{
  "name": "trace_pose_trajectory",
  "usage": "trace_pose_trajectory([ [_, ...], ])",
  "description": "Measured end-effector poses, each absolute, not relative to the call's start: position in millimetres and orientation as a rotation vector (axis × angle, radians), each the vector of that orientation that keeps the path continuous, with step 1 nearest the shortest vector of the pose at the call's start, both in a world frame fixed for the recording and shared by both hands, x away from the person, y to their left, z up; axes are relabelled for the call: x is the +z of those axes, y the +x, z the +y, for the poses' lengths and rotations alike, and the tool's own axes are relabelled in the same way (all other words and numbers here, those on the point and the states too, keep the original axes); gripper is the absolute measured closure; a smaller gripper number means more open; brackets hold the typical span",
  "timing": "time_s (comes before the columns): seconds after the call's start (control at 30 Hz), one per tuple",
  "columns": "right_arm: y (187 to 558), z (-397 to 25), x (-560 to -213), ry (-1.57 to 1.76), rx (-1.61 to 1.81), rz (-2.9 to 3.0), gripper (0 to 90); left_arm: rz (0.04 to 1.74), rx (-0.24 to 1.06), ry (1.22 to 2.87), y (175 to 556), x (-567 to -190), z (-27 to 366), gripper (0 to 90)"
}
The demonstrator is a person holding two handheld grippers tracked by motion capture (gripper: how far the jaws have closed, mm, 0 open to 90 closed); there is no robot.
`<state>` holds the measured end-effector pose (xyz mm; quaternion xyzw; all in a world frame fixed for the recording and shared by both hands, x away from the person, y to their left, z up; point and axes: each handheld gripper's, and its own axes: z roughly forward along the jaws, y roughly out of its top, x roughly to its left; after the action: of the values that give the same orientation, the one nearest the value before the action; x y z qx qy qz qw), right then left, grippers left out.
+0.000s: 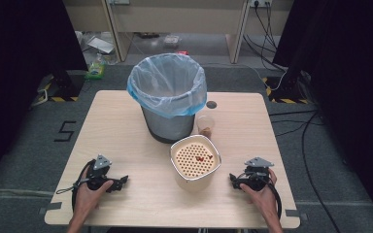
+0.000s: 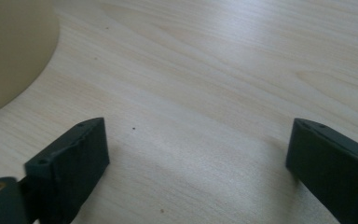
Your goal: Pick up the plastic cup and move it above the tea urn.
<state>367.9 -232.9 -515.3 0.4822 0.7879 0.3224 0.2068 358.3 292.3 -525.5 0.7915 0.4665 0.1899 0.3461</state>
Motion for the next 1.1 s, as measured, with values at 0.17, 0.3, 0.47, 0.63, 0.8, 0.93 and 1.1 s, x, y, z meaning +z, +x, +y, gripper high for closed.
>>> trace_pose_trajectory([
  [0.17,367,-229,-513,1.297,0.901,2.208,16.9,1.210,0.493,2.054,358,-526,292,0.0],
  [0.3,368,-228,-506,1.250,0.888,2.213,16.6,1.210,0.492,2.054,358,-526,292,0.0],
  [0.47,375,-227,-487,1.197,0.925,2.222,25.9,1.209,0.492,2.054,358,-526,292,0.0],
  [0.63,389,-223,-467,1.209,0.949,2.188,26.7,1.209,0.492,2.054,358,-526,292,0.0],
  [0.8,408,-220,-452,1.235,0.964,2.162,28.5,1.209,0.492,2.054,358,-526,292,0.0],
  [0.93,424,-219,-444,1.273,1.016,2.135,31.2,1.209,0.492,2.055,358,-526,292,0.0],
  [1.1,442,-216,-438,1.293,1.033,2.129,34.6,1.209,0.492,2.055,358,-526,292,0.0],
])
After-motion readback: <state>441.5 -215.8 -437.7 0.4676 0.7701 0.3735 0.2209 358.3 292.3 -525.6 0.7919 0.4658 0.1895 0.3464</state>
